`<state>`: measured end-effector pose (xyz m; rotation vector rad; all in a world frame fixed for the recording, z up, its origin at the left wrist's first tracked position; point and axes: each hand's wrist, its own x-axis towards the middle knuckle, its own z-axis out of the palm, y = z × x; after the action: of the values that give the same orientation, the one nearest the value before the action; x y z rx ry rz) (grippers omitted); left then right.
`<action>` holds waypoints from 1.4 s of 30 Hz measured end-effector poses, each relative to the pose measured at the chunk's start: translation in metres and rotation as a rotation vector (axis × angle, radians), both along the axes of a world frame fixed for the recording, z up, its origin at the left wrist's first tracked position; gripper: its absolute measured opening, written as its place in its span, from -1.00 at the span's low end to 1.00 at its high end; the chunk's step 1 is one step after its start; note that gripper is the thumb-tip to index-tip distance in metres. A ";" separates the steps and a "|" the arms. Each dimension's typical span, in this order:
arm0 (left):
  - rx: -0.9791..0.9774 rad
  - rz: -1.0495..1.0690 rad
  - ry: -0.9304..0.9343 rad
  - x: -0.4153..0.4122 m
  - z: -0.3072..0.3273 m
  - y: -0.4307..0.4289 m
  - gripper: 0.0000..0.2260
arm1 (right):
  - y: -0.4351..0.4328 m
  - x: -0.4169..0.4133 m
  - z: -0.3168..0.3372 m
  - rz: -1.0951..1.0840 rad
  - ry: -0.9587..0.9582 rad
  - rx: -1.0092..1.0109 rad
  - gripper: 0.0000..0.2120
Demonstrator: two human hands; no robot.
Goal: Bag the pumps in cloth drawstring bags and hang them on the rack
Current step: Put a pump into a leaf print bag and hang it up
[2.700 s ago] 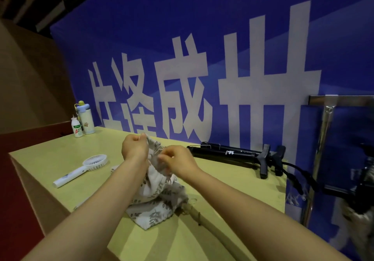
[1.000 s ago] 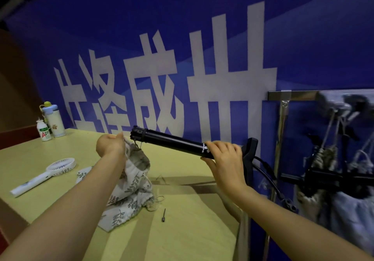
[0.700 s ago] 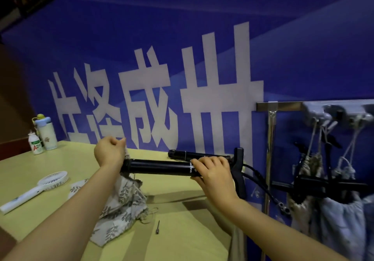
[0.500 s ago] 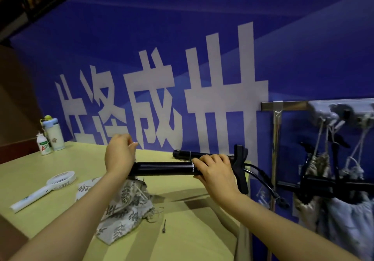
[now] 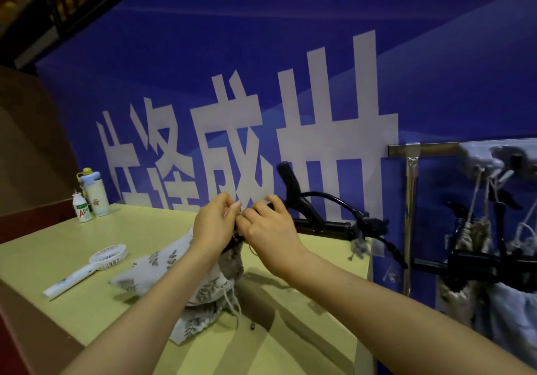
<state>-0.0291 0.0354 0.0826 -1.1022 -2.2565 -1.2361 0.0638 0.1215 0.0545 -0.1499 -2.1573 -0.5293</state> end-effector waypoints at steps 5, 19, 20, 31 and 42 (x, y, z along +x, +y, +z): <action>-0.126 -0.270 -0.240 -0.014 -0.003 -0.019 -0.85 | 0.000 -0.008 0.014 -0.012 -0.034 -0.063 -0.71; -0.021 -0.093 0.033 -0.035 0.011 -0.035 -0.80 | -0.001 -0.016 -0.011 0.243 -0.001 -0.360 -0.80; 0.008 -0.086 0.029 -0.036 0.017 -0.036 -0.78 | -0.005 -0.018 -0.011 0.131 -0.143 -0.727 -0.68; 0.145 -0.053 0.144 -0.006 0.079 -0.037 -0.69 | -0.025 -0.021 0.069 0.353 -0.237 -1.946 -0.88; 0.329 -0.082 0.277 0.100 0.144 -0.016 -0.61 | 0.005 0.075 0.142 0.625 0.231 -2.001 -0.74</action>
<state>0.0708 0.0191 0.2269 -1.1644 -1.7474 -1.3345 0.1389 0.1267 0.1967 -0.5050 -1.5316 1.9359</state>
